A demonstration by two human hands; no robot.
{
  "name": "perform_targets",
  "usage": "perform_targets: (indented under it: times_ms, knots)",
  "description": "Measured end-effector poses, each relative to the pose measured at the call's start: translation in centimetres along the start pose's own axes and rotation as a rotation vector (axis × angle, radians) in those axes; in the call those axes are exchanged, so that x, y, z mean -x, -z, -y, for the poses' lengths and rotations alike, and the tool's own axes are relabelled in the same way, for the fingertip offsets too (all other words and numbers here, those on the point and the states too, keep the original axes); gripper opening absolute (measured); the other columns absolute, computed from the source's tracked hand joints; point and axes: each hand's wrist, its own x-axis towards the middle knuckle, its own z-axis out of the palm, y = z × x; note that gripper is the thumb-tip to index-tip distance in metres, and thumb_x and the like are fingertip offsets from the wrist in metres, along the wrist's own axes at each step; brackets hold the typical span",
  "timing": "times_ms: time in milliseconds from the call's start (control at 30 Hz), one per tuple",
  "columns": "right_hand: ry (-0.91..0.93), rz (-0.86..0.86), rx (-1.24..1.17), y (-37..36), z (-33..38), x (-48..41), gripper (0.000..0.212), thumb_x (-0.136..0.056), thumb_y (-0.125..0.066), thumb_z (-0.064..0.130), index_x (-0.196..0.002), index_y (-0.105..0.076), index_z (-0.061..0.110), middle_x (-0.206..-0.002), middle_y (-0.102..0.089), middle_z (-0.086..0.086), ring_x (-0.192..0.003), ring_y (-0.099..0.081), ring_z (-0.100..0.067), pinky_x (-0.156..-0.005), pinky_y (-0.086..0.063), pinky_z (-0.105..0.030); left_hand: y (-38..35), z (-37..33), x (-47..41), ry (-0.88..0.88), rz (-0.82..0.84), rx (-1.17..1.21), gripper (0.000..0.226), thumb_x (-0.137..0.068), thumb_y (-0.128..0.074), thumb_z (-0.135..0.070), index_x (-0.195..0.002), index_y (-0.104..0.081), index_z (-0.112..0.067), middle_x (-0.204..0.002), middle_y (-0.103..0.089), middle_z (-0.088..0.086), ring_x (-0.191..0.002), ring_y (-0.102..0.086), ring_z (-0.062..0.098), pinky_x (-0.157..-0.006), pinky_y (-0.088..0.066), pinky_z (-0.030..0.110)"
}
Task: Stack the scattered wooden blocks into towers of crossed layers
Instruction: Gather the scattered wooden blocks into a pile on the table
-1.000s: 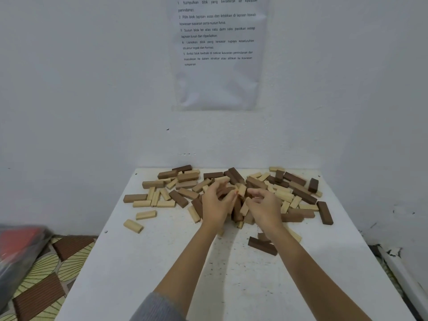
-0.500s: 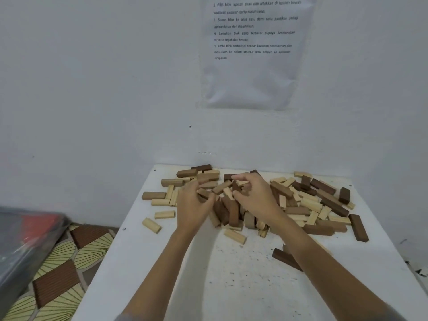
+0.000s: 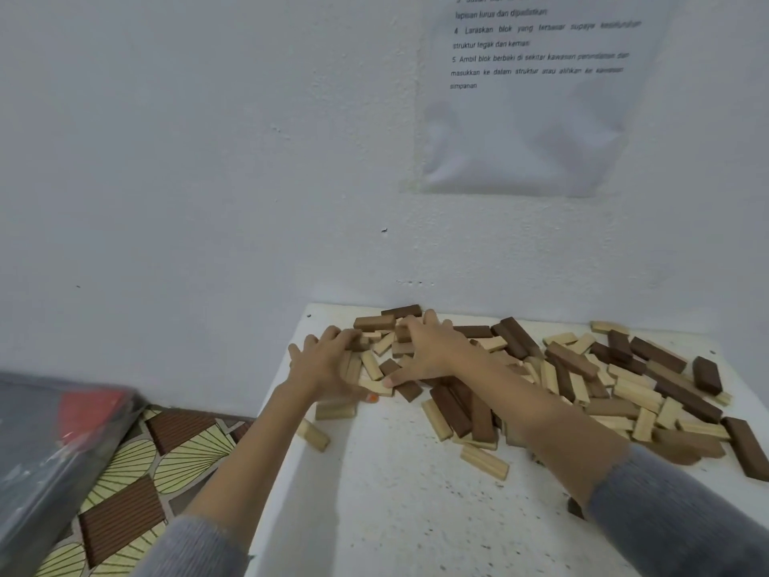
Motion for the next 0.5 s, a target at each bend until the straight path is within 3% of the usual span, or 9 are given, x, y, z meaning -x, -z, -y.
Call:
perform_targets:
  times_ms: [200,367,500]
  knots:
    - [-0.033,0.066,-0.049,0.00,-0.03,-1.18,0.101,-0.061,-0.086,0.051,-0.138,-0.028,0.021,-0.140,-0.019,-0.013,-0.129,-0.032,-0.039,-0.100,-0.044,-0.049,0.58,0.06,-0.36,-0.089,-0.014,0.007,0.090,-0.061,-0.082,-0.058,-0.134,-0.038,-0.028,-0.134,-0.046,-0.010,-0.114,-0.043,0.022,-0.086,-0.028,0.032]
    - [-0.034,0.124,-0.076,0.47,-0.17,-1.04,0.099,-0.065,-0.088,0.035,-0.143,-0.028,0.018,-0.142,-0.014,-0.013,-0.122,-0.041,-0.033,-0.092,-0.053,-0.043,0.28,0.23,-0.52,-0.155,0.008,-0.028,0.094,-0.066,-0.081,-0.055,-0.143,-0.033,-0.027,-0.129,-0.049,-0.003,-0.110,-0.050,0.022,-0.090,-0.042,0.033]
    - [-0.057,0.118,0.078,-0.07,0.64,-0.91,0.106,-0.065,-0.086,0.038,-0.146,-0.019,0.017,-0.150,-0.005,-0.015,-0.128,-0.036,-0.039,-0.099,-0.047,-0.046,0.26,0.06,-0.47,-0.126,0.043,0.048,0.095,-0.064,-0.083,-0.050,-0.142,-0.034,-0.026,-0.126,-0.048,-0.004,-0.108,-0.051,0.020,-0.091,-0.048,0.042]
